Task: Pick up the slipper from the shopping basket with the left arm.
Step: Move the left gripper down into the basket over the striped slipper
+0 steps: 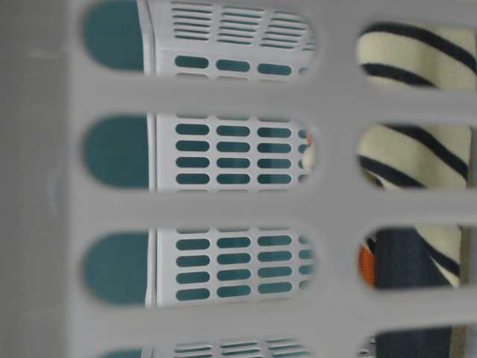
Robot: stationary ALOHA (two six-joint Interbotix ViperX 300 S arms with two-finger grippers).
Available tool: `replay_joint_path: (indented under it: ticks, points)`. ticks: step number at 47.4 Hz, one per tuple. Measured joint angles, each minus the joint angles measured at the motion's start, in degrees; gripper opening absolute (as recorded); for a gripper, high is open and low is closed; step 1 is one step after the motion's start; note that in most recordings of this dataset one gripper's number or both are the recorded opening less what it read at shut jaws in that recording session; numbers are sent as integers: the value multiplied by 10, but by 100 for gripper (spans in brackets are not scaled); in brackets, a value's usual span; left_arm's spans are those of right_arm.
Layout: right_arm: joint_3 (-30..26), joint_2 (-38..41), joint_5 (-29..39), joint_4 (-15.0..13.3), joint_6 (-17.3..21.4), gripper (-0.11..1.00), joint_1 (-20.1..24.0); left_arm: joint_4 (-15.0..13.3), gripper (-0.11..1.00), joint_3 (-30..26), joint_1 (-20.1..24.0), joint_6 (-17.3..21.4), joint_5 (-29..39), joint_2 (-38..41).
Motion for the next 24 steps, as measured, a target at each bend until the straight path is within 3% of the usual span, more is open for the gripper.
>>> replay_joint_path:
  ticks: [7, 24]
  points:
    - [2, 2, 4, 4, 8, 0, -2, 19, 0, -43, -4, -19, 69, 9]
    - [2, 3, 30, 9, 18, 0, -3, 23, 0, -266, -49, -47, 374, 123]
